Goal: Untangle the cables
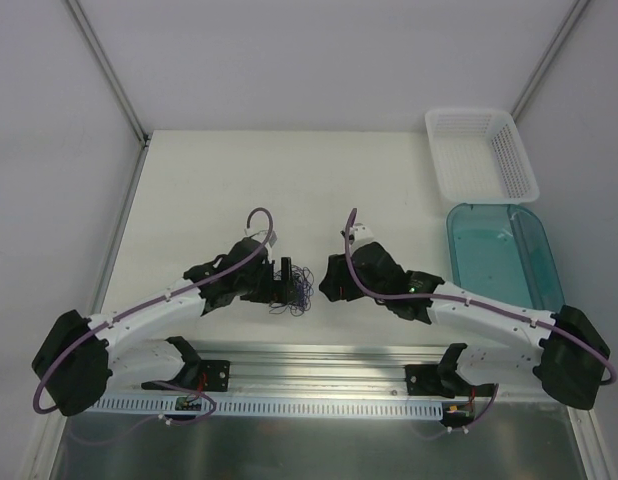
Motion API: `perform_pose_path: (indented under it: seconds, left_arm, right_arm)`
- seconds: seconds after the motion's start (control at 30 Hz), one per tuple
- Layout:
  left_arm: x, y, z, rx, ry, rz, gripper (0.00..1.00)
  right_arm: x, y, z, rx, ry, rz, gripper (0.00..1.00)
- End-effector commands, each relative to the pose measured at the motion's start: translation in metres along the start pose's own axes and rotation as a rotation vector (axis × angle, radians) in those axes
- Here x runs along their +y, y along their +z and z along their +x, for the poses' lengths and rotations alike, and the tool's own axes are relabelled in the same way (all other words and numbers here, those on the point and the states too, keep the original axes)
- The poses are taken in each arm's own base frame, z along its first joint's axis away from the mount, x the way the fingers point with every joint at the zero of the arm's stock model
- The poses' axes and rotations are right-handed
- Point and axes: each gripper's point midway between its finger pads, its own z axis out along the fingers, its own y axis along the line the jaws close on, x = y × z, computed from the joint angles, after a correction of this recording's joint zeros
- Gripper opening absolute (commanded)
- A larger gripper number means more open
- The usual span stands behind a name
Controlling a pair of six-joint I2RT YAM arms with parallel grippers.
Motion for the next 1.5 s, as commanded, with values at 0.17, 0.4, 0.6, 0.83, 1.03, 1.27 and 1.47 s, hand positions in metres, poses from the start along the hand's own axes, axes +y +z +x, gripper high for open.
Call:
perform_pose_path:
  seconds: [0.17,0.4,0.6,0.83,1.03,1.27,1.47]
  left_arm:
    - [0.007,0.019,-0.035,-0.105,0.032,-0.154,0.8]
    - [0.012,0.031,-0.024,-0.042,0.036,-0.181,0.65]
    - [0.011,0.035,-0.018,-0.007,0.037,-0.173,0.46]
    - [0.012,0.039,-0.01,0.011,0.022,-0.162,0.17]
    - [0.012,0.035,-0.01,-0.005,0.015,-0.149,0.0]
    - [0.011,0.03,-0.01,-0.031,0.002,-0.138,0.0]
    - [0.025,0.023,-0.006,-0.071,-0.072,-0.183,0.0]
  right_arm:
    - [0.013,0.03,-0.017,-0.091,0.124,-0.052,0.54]
    - [0.016,0.064,-0.013,-0.065,0.155,-0.06,0.52]
    - [0.01,0.084,-0.013,-0.084,0.156,-0.028,0.48]
    - [0.012,0.083,-0.018,-0.104,0.138,-0.037,0.47]
    - [0.007,0.08,-0.024,-0.113,0.096,0.002,0.43]
    - [0.003,0.081,-0.021,-0.115,0.104,0.015,0.08]
    - [-0.012,0.041,-0.037,-0.16,0.068,0.105,0.01]
